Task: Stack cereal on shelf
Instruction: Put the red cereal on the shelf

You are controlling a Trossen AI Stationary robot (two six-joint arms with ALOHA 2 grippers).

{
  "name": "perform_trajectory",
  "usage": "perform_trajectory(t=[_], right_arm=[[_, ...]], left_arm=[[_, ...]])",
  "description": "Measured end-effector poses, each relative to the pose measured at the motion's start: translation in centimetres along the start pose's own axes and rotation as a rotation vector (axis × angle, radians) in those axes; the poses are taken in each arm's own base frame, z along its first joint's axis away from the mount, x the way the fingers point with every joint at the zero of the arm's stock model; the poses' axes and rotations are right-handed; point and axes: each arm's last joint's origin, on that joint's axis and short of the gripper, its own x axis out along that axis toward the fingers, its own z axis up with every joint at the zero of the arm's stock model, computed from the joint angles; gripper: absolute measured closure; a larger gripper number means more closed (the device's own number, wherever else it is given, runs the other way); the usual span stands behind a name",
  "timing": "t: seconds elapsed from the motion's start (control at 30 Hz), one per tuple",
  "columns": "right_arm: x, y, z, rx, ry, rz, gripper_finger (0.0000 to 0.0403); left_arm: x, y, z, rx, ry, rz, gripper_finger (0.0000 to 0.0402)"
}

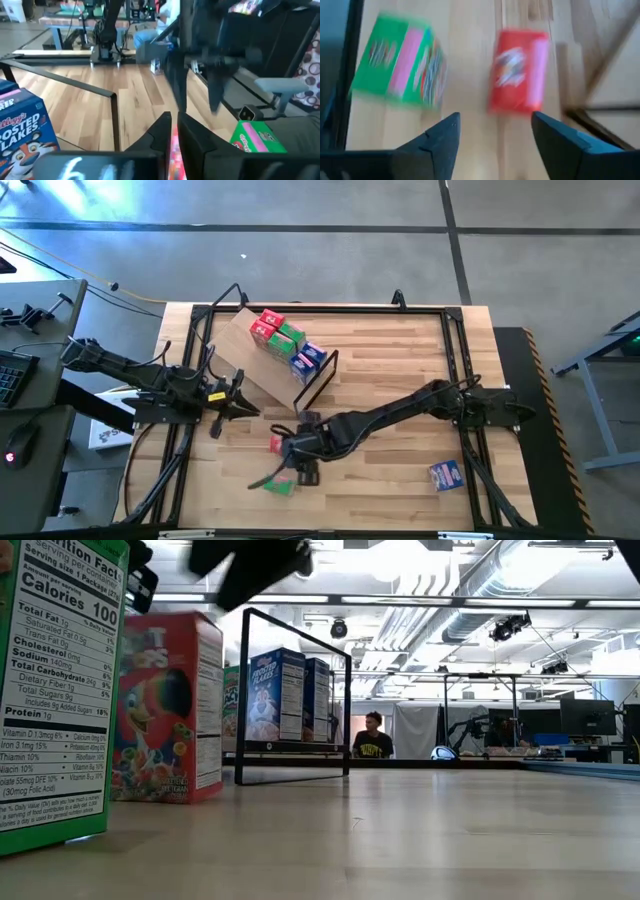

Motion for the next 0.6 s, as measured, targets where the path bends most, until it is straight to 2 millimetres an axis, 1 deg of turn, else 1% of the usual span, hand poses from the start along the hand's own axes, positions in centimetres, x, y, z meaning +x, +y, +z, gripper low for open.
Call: perform_trajectory(t=[0.1,0.17,0.23,0.33,0.37,0.4,0.43,0.47,0.53,0.6], right_arm=[[-2.2,0.5,-0.7,-0.076,0.087,-0.069,0.0214],[-2.6,1.0,-1.3,-0.134,0.112,-0.136,0.0251],[-2.0,1.6,-2.0,-0.167,0.124,-0.186,0.0296],[0.0,2.2,-3.5,-0.187,0.138,-0.241,0.0367],[0.6,2.2,-4.2,-0.187,0.145,-0.268,0.0384],[0.9,2.2,-4.8,-0.182,0.137,-0.288,0.0393],[0.7,2.1,-5.3,-0.169,0.115,-0.299,0.0393],[0.2,2.0,-5.7,-0.152,0.088,-0.300,0.0388],[-1.5,1.6,-6.4,-0.111,0.009,-0.288,0.0381],[-2.5,1.5,-7.5,-0.081,-0.074,-0.256,0.0382]], left_arm=[[0.5,-0.1,0.2,0.001,0.024,0.001,0.0383],[1.0,-0.3,0.3,0.008,0.049,-0.011,0.0379],[1.7,-0.7,0.7,0.027,0.074,-0.029,0.0366],[2.8,-1.4,1.6,0.044,0.142,-0.051,0.0333],[3.2,-1.6,1.9,0.049,0.174,-0.053,0.0320],[3.6,-1.8,2.3,0.054,0.215,-0.046,0.0306],[4.1,-2.0,2.6,0.056,0.258,-0.037,0.0292],[4.5,-2.2,2.9,0.059,0.302,-0.023,0.0277],[5.5,-2.5,3.5,0.064,0.378,0.007,0.0248],[6.5,-2.9,3.8,0.065,0.456,0.037,0.0221]])
